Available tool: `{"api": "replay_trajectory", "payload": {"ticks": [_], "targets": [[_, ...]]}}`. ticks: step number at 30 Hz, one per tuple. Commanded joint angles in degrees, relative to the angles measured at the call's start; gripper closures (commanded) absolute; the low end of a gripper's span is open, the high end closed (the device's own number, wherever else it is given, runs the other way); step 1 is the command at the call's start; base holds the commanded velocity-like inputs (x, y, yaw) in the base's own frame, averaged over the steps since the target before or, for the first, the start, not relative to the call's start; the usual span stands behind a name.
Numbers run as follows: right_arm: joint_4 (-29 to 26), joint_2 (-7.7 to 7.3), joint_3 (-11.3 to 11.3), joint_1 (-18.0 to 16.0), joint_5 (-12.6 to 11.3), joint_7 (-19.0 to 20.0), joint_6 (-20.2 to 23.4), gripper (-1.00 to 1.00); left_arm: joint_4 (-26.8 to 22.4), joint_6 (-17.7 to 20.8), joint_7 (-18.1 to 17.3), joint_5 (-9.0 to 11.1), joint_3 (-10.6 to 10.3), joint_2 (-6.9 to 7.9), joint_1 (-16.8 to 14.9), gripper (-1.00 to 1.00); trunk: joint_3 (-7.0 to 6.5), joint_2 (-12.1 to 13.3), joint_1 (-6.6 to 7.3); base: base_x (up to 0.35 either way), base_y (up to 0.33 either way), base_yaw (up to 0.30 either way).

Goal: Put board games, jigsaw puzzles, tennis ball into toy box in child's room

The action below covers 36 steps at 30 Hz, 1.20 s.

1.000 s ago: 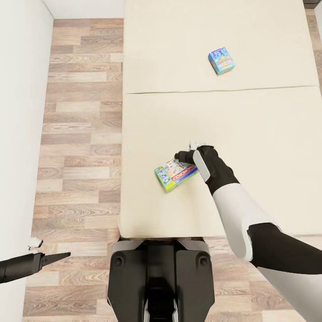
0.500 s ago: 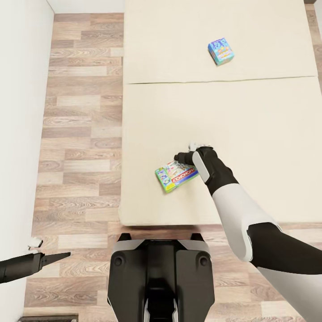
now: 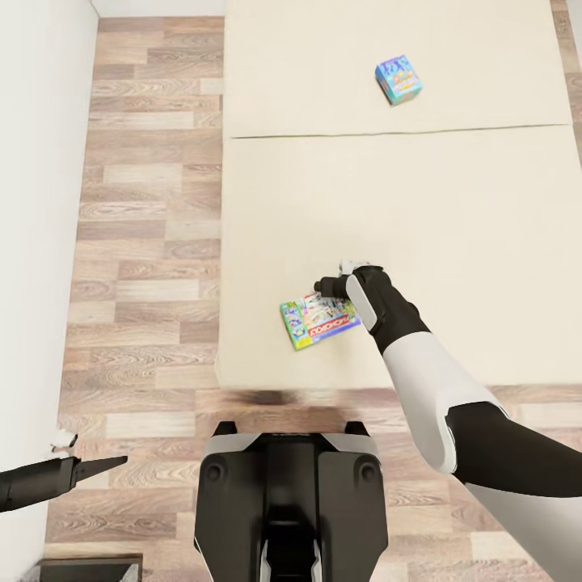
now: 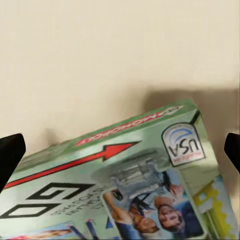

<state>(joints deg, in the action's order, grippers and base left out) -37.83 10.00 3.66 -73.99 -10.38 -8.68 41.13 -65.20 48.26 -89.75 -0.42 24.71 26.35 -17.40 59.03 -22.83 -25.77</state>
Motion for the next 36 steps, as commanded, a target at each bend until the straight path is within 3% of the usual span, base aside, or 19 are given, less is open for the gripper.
{"api": "replay_trajectory", "payload": {"ticks": [1,36], "targets": [[-0.1,0.0,0.1,0.0,-0.6,-0.5,0.2,-1.0,0.0,0.6,-0.3,-0.1,0.0,0.01,0.0,-1.0,0.06,-0.1,-0.01,-0.246,0.0,0.0],[-0.3,0.0,0.1,0.0,-0.6,-0.5,0.4,-1.0,0.0,0.7,-0.3,-0.1,0.0,0.01,0.0,-1.0,0.06,-0.1,-0.01,-0.118,-0.008,0.0]]}}
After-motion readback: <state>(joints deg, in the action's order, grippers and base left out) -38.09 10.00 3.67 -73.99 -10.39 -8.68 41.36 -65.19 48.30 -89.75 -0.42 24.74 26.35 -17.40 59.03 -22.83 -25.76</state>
